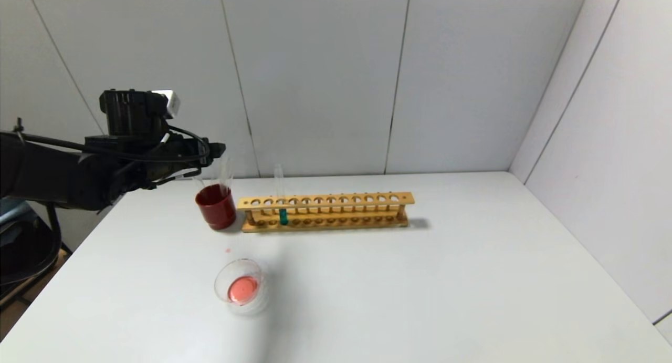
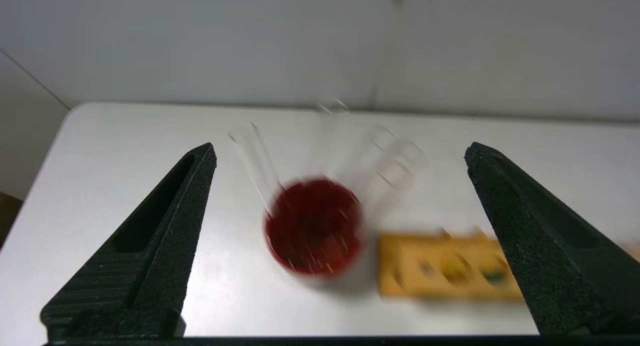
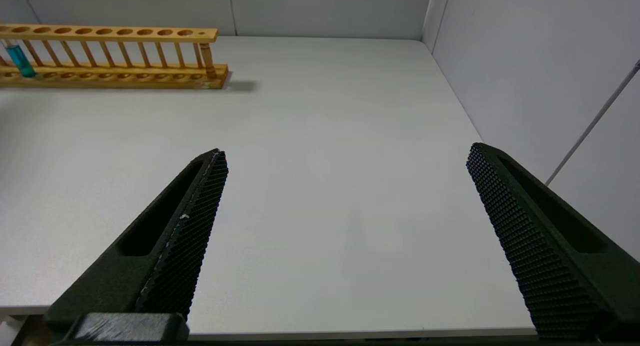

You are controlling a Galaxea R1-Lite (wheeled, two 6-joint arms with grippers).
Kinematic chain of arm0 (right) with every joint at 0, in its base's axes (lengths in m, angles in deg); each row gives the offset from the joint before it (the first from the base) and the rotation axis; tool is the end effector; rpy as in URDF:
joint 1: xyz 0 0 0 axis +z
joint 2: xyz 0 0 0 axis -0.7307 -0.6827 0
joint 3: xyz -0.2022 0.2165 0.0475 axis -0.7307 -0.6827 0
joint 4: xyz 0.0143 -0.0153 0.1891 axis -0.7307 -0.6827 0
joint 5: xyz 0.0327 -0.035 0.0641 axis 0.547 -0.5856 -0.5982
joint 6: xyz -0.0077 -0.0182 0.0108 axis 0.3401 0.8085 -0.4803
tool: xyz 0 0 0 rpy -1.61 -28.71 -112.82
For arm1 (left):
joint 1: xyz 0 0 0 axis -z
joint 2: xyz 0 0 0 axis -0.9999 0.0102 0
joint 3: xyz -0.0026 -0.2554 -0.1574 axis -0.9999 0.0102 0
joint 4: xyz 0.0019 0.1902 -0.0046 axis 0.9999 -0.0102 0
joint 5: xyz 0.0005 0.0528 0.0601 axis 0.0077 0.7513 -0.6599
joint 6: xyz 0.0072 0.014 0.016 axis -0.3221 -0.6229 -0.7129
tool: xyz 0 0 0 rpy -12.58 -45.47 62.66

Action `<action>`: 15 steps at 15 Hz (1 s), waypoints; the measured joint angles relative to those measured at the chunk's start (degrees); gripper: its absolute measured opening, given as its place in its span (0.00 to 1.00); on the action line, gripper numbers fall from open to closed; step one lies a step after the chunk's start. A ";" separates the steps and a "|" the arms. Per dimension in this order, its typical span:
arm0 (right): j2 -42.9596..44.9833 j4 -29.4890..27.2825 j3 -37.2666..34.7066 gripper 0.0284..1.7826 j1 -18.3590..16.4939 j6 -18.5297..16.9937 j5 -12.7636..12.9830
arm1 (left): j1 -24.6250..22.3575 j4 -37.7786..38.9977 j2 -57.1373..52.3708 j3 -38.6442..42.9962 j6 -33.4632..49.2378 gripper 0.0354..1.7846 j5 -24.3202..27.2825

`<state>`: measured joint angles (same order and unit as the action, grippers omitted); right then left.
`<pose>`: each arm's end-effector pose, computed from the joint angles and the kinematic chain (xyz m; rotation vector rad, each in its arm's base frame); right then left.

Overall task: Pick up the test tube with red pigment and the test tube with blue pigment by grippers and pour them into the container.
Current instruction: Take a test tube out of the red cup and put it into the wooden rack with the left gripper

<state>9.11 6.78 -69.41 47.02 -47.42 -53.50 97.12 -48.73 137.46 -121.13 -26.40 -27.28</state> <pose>-0.0228 0.0001 0.0750 -0.0208 0.0045 0.0070 0.3583 -0.0449 0.2020 -0.0620 0.2811 0.0350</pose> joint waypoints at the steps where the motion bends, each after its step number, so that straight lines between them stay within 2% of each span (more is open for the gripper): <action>1: 0.00 0.00 0.00 0.98 0.00 0.00 0.02 | 2.57 -5.24 -2.86 0.17 0.30 0.98 -0.27; 3: 0.00 0.00 0.00 0.98 0.02 -0.02 0.02 | 7.36 -11.23 -6.80 2.16 1.32 0.98 -0.83; 4: 0.00 0.02 0.00 0.98 0.00 0.00 0.02 | 9.79 -11.64 -8.30 4.05 1.99 0.98 -1.35; 6: 0.00 0.00 0.00 0.98 -0.02 0.00 0.02 | 13.93 -10.09 -9.79 7.41 2.89 0.98 -3.02; 8: 0.00 0.00 0.00 0.98 0.00 0.00 0.02 | 17.07 -5.41 -9.75 10.28 3.97 0.98 -4.11; 11: 0.00 0.00 0.00 0.98 0.02 -0.02 0.00 | 19.22 1.60 -7.45 12.71 5.49 0.98 -4.66; 15: 0.00 0.00 0.00 0.98 -0.02 0.00 0.02 | 19.60 7.47 -1.77 12.63 5.29 0.98 -6.41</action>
<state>9.11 6.78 -69.41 47.00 -47.42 -53.48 116.72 -41.26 135.69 -108.50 -21.11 -33.69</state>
